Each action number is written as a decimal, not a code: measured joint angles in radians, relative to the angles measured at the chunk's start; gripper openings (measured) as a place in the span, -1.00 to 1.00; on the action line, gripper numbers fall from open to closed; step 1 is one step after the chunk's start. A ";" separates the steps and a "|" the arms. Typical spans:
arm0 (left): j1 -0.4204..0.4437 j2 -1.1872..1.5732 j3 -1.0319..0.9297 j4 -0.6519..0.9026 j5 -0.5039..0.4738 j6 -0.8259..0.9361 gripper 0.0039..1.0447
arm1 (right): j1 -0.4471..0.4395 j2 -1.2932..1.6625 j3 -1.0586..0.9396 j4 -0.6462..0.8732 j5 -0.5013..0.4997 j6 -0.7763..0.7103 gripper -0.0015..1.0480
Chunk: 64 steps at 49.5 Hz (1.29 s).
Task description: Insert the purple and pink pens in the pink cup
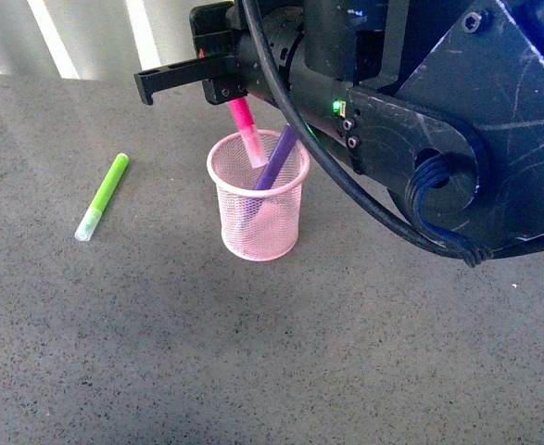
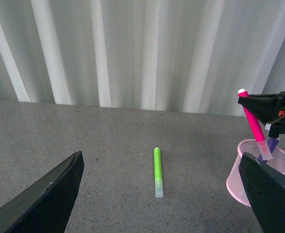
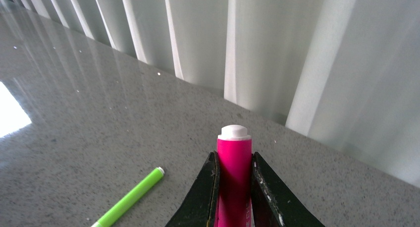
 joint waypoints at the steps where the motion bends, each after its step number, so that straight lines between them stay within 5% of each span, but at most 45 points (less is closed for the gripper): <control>1: 0.000 0.000 0.000 0.000 0.000 0.000 0.88 | -0.001 0.003 0.000 0.001 -0.003 0.003 -0.77; 22: 0.000 0.000 0.000 0.000 0.000 0.000 0.87 | -0.002 0.026 0.006 -0.010 -0.007 0.010 -0.74; 30: 0.000 0.000 0.000 0.000 0.000 0.000 0.87 | -0.003 0.025 0.006 -0.039 0.000 0.031 -0.02; 45: 0.000 0.000 0.000 0.000 0.000 0.000 0.88 | -0.012 -0.097 -0.028 -0.111 0.043 0.080 0.82; 53: 0.000 0.000 0.000 0.000 0.000 0.000 0.88 | -0.037 -0.280 -0.092 -0.245 0.114 0.129 0.86; 64: 0.000 0.000 0.000 0.000 0.000 0.000 0.88 | -0.161 -0.721 -0.265 -0.754 0.340 0.215 0.86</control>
